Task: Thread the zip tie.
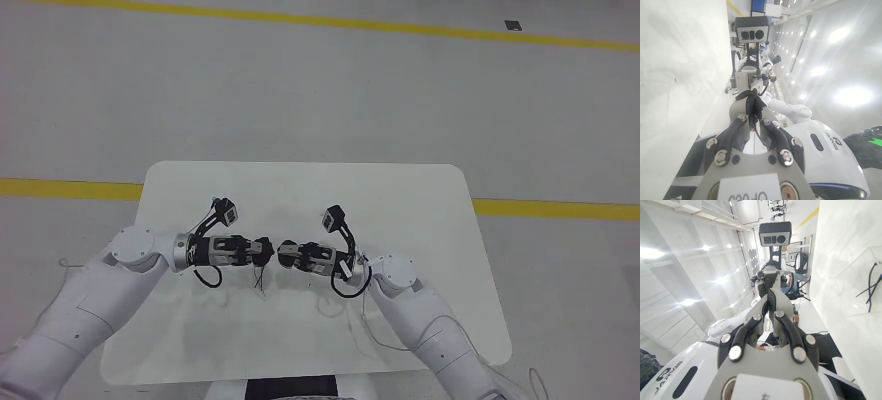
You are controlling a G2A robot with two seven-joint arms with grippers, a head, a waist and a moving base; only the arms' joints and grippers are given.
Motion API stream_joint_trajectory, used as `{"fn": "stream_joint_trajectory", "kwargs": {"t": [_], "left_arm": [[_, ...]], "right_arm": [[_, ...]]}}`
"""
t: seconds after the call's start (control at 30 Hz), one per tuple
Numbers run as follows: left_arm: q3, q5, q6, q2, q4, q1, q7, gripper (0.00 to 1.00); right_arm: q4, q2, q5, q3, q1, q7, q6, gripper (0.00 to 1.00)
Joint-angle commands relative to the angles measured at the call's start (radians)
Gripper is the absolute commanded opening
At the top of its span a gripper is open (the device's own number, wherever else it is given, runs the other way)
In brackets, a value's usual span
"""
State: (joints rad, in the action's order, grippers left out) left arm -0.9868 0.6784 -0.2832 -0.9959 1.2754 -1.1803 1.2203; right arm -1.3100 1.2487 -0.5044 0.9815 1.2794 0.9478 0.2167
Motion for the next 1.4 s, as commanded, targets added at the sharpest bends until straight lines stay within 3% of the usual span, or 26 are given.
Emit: {"fn": "stream_joint_trajectory", "kwargs": {"t": [0.0, 0.03, 0.1, 0.33, 0.6, 0.93, 1.03, 1.17, 1.37], "left_arm": [[-0.005, -0.007, -0.035, 0.002, -0.003, -0.001, 0.018, 0.00], [-0.011, -0.008, -0.057, 0.003, -0.012, -0.001, 0.030, 0.00], [-0.026, -0.026, -0.057, 0.005, -0.008, 0.002, 0.054, 0.00], [-0.116, -0.059, -0.057, -0.001, 0.030, -0.032, 0.169, 0.00], [-0.156, -0.132, -0.057, -0.017, 0.091, -0.071, 0.170, 0.00], [-0.157, -0.135, -0.057, -0.018, 0.091, -0.071, 0.170, 0.00], [-0.150, -0.173, -0.041, -0.017, 0.081, -0.073, 0.107, 0.00], [-0.151, -0.172, -0.056, -0.013, 0.061, -0.072, 0.106, 0.00], [-0.167, -0.203, -0.057, -0.004, 0.067, -0.082, 0.102, 0.00]], "right_arm": [[0.002, 0.000, -0.004, 0.002, 0.001, -0.005, -0.001, 0.00], [0.004, 0.000, -0.009, 0.003, 0.001, -0.010, -0.001, 0.00], [0.008, 0.001, -0.017, 0.005, 0.002, -0.016, -0.002, 0.00], [0.017, 0.001, -0.032, 0.010, 0.004, -0.023, -0.001, 0.00], [0.034, 0.004, -0.048, 0.006, -0.003, -0.026, -0.002, 0.00], [0.062, 0.012, -0.063, -0.009, -0.022, -0.030, -0.006, 0.00], [0.068, 0.014, -0.066, -0.012, -0.026, -0.030, -0.004, 0.00], [0.075, 0.014, -0.063, -0.011, -0.028, -0.029, -0.006, 0.00], [0.085, 0.015, -0.061, -0.014, -0.032, -0.028, -0.017, 0.00]]}}
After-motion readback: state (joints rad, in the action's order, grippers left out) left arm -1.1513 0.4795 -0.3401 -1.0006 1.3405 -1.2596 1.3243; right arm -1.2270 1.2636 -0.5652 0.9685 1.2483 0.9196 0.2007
